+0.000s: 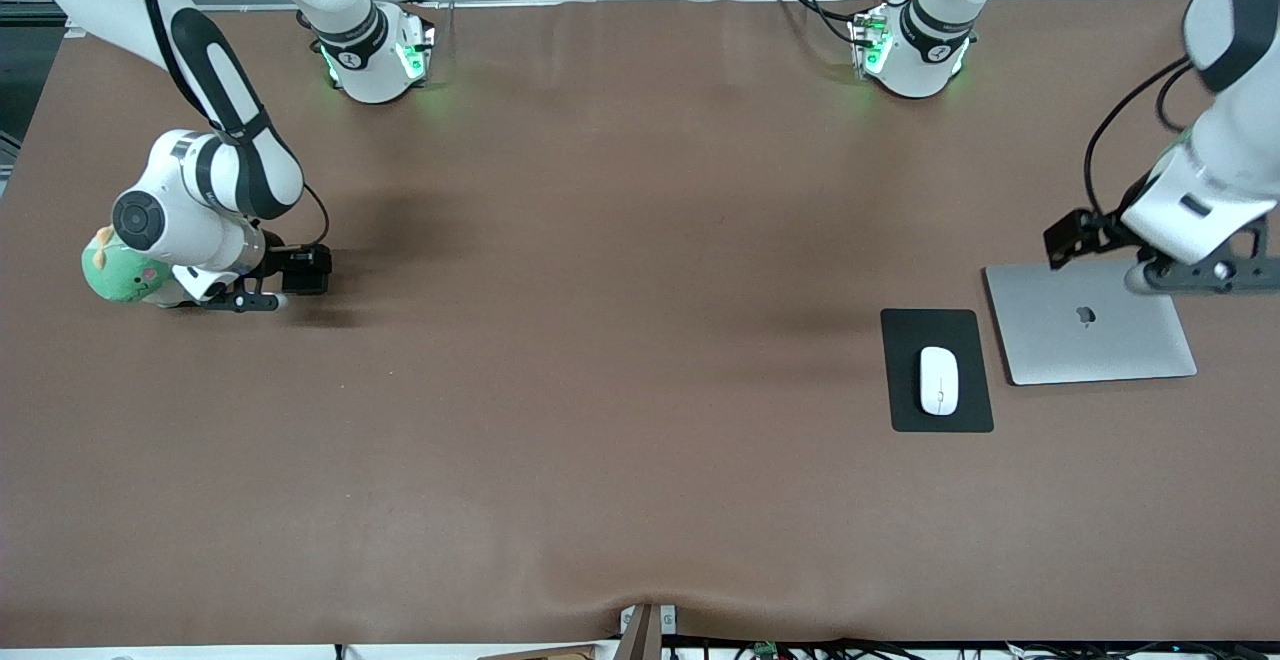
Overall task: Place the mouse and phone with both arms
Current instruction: 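Open the left gripper and lift away while the right gripper lowers the phone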
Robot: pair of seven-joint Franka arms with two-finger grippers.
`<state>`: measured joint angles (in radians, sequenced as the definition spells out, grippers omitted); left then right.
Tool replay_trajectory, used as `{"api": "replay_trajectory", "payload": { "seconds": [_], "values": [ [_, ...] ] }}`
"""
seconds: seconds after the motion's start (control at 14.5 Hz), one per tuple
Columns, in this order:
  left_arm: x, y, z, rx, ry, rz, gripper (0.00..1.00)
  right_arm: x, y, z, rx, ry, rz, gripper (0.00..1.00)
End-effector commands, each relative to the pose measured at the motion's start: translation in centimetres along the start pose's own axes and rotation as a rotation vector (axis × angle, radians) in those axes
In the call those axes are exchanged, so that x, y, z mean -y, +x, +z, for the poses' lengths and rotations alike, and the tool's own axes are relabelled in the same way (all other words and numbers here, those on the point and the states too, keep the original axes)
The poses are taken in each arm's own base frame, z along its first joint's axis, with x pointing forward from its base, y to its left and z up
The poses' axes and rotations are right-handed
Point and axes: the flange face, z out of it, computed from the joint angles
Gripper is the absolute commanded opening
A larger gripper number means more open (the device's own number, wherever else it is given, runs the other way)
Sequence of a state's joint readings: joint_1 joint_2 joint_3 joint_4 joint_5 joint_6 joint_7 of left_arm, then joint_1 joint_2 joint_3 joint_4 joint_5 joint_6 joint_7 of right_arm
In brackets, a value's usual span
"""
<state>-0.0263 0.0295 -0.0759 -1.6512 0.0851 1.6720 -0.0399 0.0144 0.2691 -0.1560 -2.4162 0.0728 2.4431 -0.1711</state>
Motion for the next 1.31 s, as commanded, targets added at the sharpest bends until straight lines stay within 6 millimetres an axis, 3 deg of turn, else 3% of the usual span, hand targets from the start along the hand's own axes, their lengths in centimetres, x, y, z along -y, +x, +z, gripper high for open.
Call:
{"api": "replay_trajectory", "payload": {
  "seconds": [0.0,0.28,0.35,0.41,0.62,0.83,0.97,1.24],
  "values": [
    [1.4,-0.7,-2.9,0.046,-0.047,0.055,1.00,-0.4,-0.5,0.7,-0.004,-0.006,-0.009,0.37],
    [3.1,-2.5,-5.3,0.062,-0.071,0.097,1.00,-0.9,-0.4,1.7,-0.007,-0.010,-0.001,0.41],
    [3.2,-2.4,-6.0,0.047,-0.069,0.082,1.00,-0.9,-0.4,1.7,-0.007,-0.010,-0.001,0.64],
    [3.4,-2.4,-7.0,0.026,-0.069,0.074,1.00,-1.0,-0.4,1.9,-0.004,-0.009,0.004,1.00],
    [2.8,-2.1,-6.9,0.028,-0.069,0.047,1.00,-1.1,-0.3,1.4,0.009,-0.004,0.006,1.00],
    [2.4,-1.7,-6.3,0.039,-0.090,0.033,1.00,-0.5,2.2,-3.2,0.052,0.011,-0.009,1.00],
    [1.8,-1.6,-6.3,0.041,-0.093,0.022,1.00,-0.2,4.1,-7.6,0.113,0.027,-0.019,1.00],
    [1.6,-1.8,-6.4,0.044,-0.094,0.028,1.00,0.0,5.9,-15.5,0.179,0.057,-0.024,1.00]
  ]
}}
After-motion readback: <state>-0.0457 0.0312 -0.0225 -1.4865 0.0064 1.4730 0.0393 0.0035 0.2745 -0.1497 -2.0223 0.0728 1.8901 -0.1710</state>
